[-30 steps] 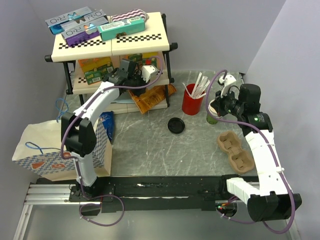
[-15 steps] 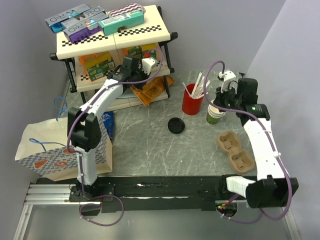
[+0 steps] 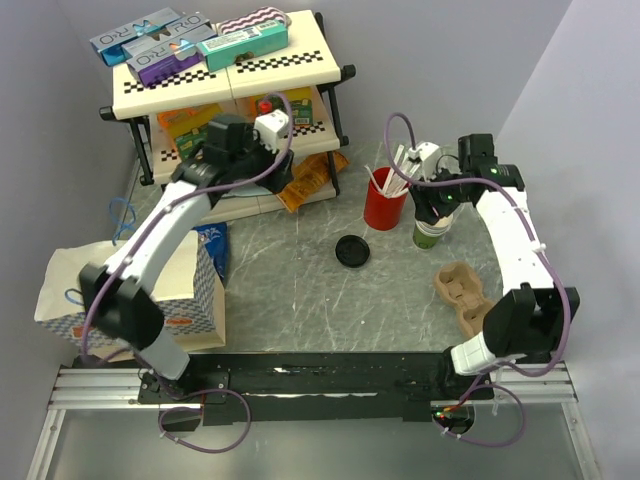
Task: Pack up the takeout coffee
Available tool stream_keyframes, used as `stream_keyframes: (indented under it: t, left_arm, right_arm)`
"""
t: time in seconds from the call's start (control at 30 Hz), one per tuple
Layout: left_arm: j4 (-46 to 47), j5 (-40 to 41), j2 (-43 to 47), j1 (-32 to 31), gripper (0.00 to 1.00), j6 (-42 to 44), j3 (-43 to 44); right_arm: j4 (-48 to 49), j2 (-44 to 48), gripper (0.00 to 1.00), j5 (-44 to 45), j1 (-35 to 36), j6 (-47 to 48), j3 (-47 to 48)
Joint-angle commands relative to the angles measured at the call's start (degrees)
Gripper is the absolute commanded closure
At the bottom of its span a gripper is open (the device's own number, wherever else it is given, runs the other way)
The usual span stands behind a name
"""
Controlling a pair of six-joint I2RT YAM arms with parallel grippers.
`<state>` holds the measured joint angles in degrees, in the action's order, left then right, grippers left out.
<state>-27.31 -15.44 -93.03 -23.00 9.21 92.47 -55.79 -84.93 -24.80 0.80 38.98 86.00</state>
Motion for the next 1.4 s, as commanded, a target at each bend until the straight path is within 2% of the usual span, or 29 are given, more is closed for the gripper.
stream_keyframes:
  t: [0.0,0.03,0.17,0.4,0.67,1.0,1.13,1.37]
  left_arm:
    - [-2.12,-12.3,8.38,-0.11,0.22,3.68,-4.83]
    - [-3.18,-17.2,9.18,-0.11,0.21,4.93,-5.8]
    - [-7.05,-22.35,12.52,-0.64,0.21,8.71,-11.42]
    - [-8.02,-22.44,14.99,-1.52,0.22,8.54,-15.12]
    - [-11.62,-21.04,13.93,-1.96,0.23,11.97,-12.22]
    - [-11.36,-19.19,14.11,-1.96,0.23,12.93,-12.13]
    - [-11.71,-18.75,14.02,-1.96,0.23,13.29,-11.78]
    - [-11.8,-18.66,14.02,-1.96,0.22,13.55,-11.34]
  right_arm:
    - [-5.64,-3.22,0.38,1.24,-0.18,8.3,2.16]
    - [-5.56,-3.58,0.39,2.03,-0.18,8.91,2.07]
    - [-4.16,-4.11,0.42,4.49,-0.18,12.69,-0.82]
    - [-0.03,-3.84,0.45,8.27,-0.18,14.63,-4.43]
    - [1.82,-5.69,0.52,8.98,-0.18,16.82,-5.05]
    - [2.09,-7.18,0.6,9.41,-0.27,17.97,-4.52]
    - [1.92,-7.71,0.7,9.68,-0.18,18.23,-4.35]
    - [1.3,-7.54,0.78,9.5,-0.18,18.23,-3.21]
